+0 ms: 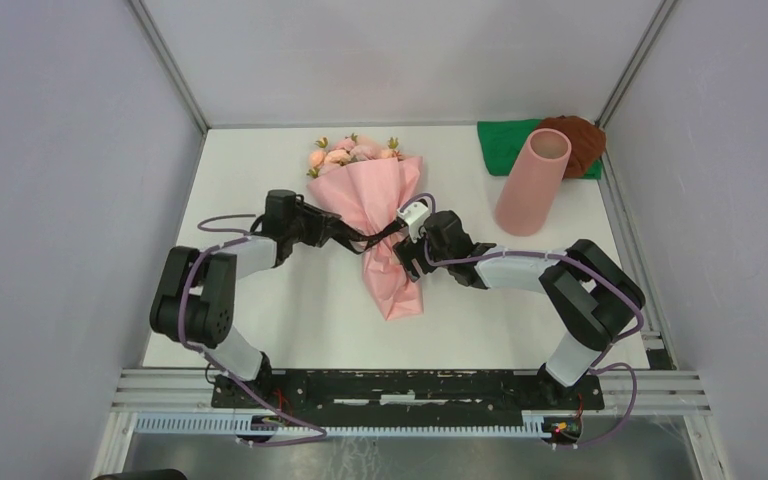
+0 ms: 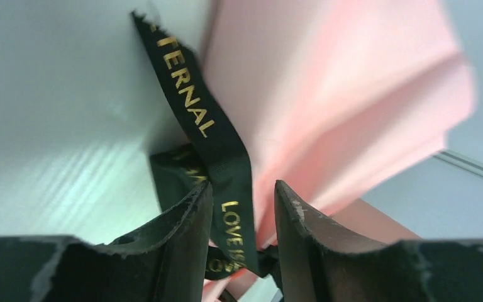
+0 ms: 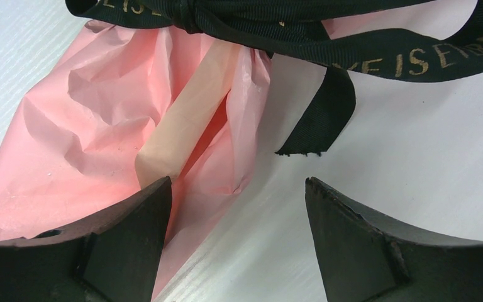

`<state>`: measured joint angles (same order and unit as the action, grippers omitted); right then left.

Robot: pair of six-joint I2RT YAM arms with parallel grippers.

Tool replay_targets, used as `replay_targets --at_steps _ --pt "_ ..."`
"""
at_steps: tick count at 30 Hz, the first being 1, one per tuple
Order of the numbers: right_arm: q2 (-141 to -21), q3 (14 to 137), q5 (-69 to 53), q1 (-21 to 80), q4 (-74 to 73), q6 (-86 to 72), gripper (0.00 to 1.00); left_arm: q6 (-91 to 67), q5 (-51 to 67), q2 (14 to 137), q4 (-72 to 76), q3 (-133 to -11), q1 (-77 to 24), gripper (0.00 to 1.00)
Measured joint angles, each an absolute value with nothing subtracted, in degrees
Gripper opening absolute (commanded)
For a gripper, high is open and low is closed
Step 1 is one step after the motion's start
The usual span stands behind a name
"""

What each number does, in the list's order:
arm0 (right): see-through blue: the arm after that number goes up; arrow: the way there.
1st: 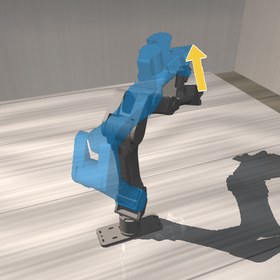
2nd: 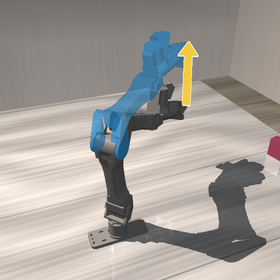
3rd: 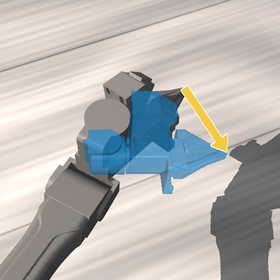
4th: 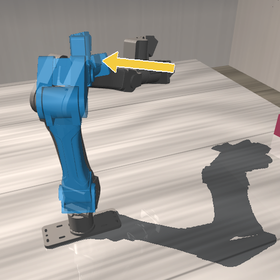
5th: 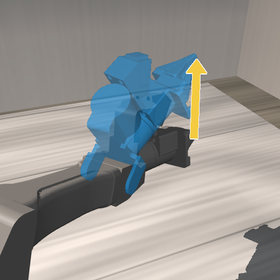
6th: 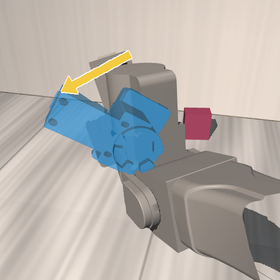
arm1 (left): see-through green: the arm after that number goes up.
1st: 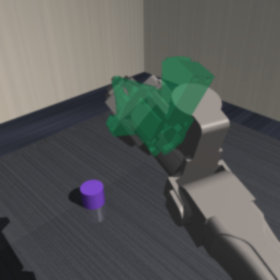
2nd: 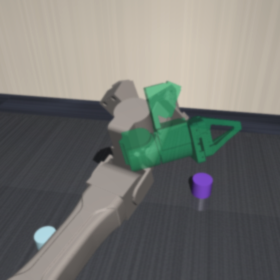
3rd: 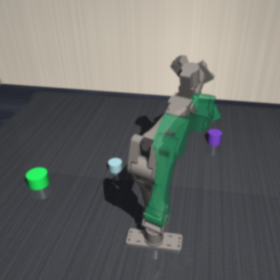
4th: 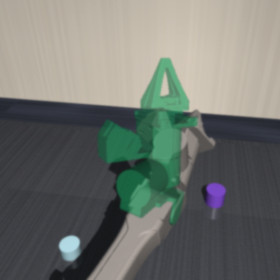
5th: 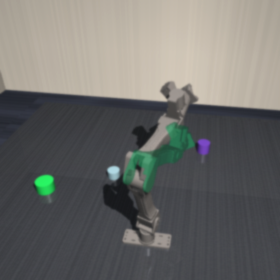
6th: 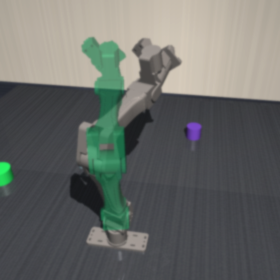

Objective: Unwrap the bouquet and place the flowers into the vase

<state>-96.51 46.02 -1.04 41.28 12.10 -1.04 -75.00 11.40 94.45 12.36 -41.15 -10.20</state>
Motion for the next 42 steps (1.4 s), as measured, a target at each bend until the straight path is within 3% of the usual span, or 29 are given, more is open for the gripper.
replay_targets --at_steps 11,21,29,37,42 --pt "-96.7 46.0 -1.1 41.3 12.4 -1.0 0.83 -71.8 7.8 83.8 5.9 -45.2 -6.6 0.52" --pt "-96.9 46.0 -1.3 41.3 12.4 -1.0 0.83 -73.3 10.2 83.8 10.5 -32.3 -3.7 0.54" --pt "-97.1 46.0 -1.5 41.3 12.4 -1.1 0.83 -77.5 12.6 91.1 20.8 -29.3 -3.7 0.54" --pt "-97.1 46.0 -1.4 41.3 12.4 -1.0 0.83 -86.1 16.0 101.5 42.6 -27.0 -3.7 0.53" --pt "-97.4 46.0 -1.4 41.3 12.4 -1.0 0.83 -87.2 16.2 103.6 46.7 -26.8 -3.7 0.53"
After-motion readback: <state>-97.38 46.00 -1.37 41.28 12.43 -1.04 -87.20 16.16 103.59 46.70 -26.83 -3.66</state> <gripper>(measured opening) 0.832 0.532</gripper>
